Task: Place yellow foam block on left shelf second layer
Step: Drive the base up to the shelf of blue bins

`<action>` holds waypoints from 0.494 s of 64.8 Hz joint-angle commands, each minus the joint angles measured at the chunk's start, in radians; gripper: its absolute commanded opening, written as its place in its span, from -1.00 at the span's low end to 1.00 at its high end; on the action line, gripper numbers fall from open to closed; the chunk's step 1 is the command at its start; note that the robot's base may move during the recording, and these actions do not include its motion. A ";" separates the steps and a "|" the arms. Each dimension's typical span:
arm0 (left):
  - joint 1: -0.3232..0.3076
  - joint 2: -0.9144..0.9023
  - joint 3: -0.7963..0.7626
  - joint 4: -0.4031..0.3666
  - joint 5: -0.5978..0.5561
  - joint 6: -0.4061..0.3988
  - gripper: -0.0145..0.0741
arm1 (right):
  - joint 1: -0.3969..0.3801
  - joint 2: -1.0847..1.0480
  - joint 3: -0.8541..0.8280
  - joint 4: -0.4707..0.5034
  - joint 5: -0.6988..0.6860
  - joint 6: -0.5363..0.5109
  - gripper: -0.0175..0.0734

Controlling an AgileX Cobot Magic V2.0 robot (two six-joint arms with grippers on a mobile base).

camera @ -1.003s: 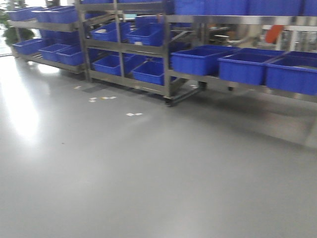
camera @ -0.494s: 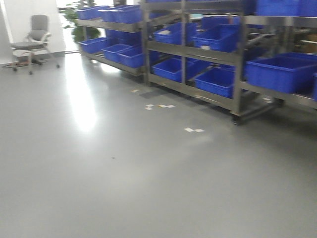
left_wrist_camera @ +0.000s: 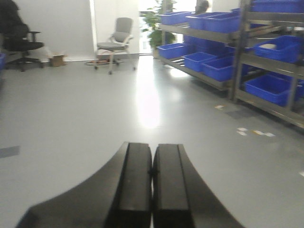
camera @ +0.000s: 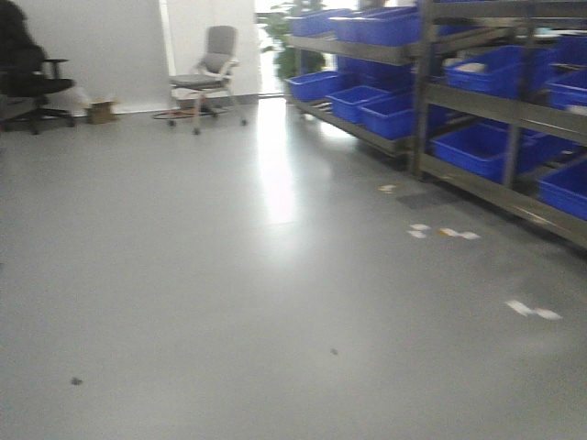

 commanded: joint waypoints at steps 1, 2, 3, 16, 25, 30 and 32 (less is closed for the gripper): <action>-0.005 0.007 0.026 -0.007 -0.088 -0.004 -0.36 | -0.005 0.016 -0.024 -0.014 -0.091 -0.008 0.07; -0.005 0.007 0.026 -0.007 -0.088 -0.004 -0.36 | -0.005 0.016 -0.024 -0.014 -0.091 -0.008 0.07; -0.005 0.007 0.026 -0.007 -0.088 -0.004 -0.36 | -0.005 0.016 -0.024 -0.014 -0.091 -0.008 0.07; -0.005 0.007 0.026 -0.007 -0.088 -0.004 -0.36 | -0.005 0.016 -0.024 -0.014 -0.091 -0.008 0.07; -0.005 0.007 0.026 -0.007 -0.088 -0.004 -0.36 | -0.005 0.016 -0.024 -0.014 -0.091 -0.008 0.07; -0.005 0.007 0.026 -0.007 -0.088 -0.004 -0.36 | -0.005 0.016 -0.024 -0.014 -0.091 -0.008 0.07; -0.005 0.007 0.026 -0.007 -0.088 -0.004 -0.36 | -0.005 0.016 -0.024 -0.014 -0.091 -0.008 0.07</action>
